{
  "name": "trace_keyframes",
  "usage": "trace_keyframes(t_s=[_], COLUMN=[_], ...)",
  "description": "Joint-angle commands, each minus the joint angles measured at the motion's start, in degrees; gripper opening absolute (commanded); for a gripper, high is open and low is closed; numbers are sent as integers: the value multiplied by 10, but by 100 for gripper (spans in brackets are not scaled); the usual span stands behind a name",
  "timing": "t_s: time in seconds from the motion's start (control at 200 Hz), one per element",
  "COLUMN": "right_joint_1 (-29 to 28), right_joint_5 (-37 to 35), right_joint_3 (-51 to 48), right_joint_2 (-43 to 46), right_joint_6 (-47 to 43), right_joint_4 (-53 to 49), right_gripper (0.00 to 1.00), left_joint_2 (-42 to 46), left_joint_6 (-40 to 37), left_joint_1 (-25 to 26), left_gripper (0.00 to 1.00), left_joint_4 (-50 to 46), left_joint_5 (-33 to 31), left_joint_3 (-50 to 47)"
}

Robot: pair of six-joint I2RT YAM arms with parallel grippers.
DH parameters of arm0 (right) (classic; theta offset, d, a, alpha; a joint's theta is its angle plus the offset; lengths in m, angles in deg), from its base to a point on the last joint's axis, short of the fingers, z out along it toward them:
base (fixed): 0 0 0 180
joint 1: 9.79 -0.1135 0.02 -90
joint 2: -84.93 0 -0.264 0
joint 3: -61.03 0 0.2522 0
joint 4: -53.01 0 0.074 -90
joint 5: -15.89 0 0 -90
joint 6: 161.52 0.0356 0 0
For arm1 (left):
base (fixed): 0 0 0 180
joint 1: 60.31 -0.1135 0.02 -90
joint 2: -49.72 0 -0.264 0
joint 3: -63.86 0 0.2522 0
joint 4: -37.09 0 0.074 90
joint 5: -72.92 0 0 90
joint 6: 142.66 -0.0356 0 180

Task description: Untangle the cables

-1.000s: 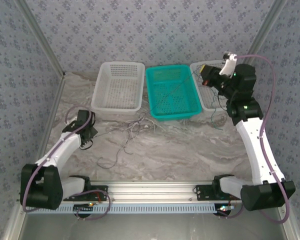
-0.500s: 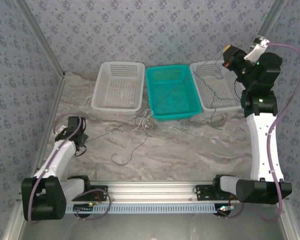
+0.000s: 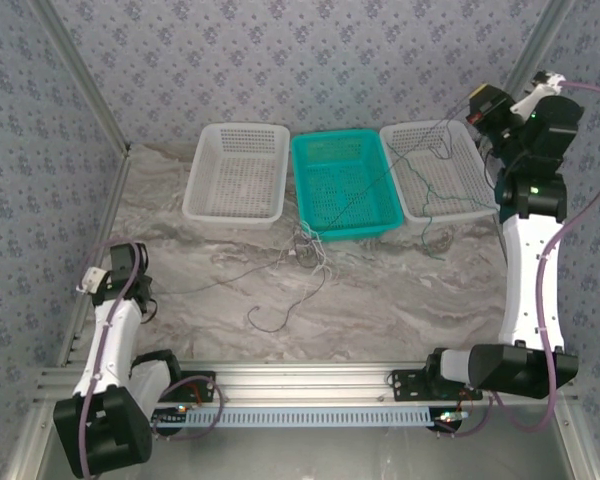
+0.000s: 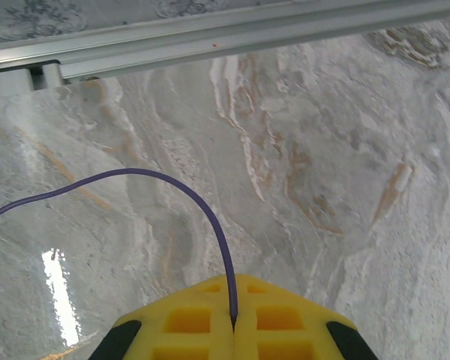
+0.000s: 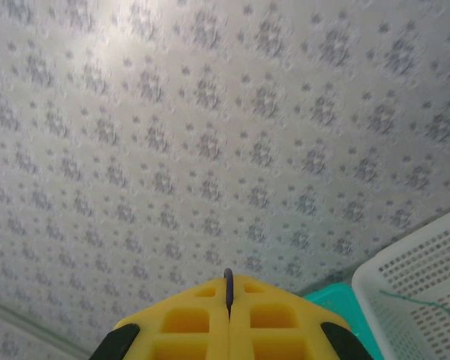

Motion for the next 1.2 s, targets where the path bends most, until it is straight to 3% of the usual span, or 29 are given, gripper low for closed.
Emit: trace_keyframes(t_s=[0.0, 0.115, 0.24, 0.46, 0.61, 0.7, 0.77, 0.83, 0.959, 1.039, 1.194], right_joint_1=[32, -7, -98, -237, -338, -395, -432, -466, -539, -558, -583], right_joint_5=[0, 75, 112, 221, 265, 270, 245, 174, 57, -2, -80], right_joint_3=[30, 31, 32, 21, 13, -38, -112, -162, -225, -233, -288], right_joint_2=[-4, -20, -33, -41, -77, -112, -145, -173, -221, -241, -188], right_joint_6=[42, 30, -67, -212, -314, -300, -258, -240, -268, -270, -275], right_joint_4=[-12, 11, 0, -23, -106, -94, -37, -7, 25, 30, 86], right_gripper=[0, 0, 0, 0, 0, 0, 0, 0, 1, 15, 56], left_joint_2=[14, 22, 56, 72, 20, -14, -39, -57, -92, -113, -144], left_joint_6=[-29, -79, -94, -239, -319, -330, -331, -330, -349, -355, -333], left_joint_1=[-13, -12, 2, 35, 79, 86, 91, 101, 135, 144, 153], left_gripper=[0, 0, 0, 0, 0, 0, 0, 0, 0, 0, 0], left_joint_4=[8, 73, 75, 170, 171, 170, 180, 195, 195, 189, 180], left_joint_5=[7, 120, 148, 312, 344, 358, 389, 409, 402, 399, 406], left_joint_3=[-11, 2, 50, 188, 315, 381, 421, 448, 511, 549, 595])
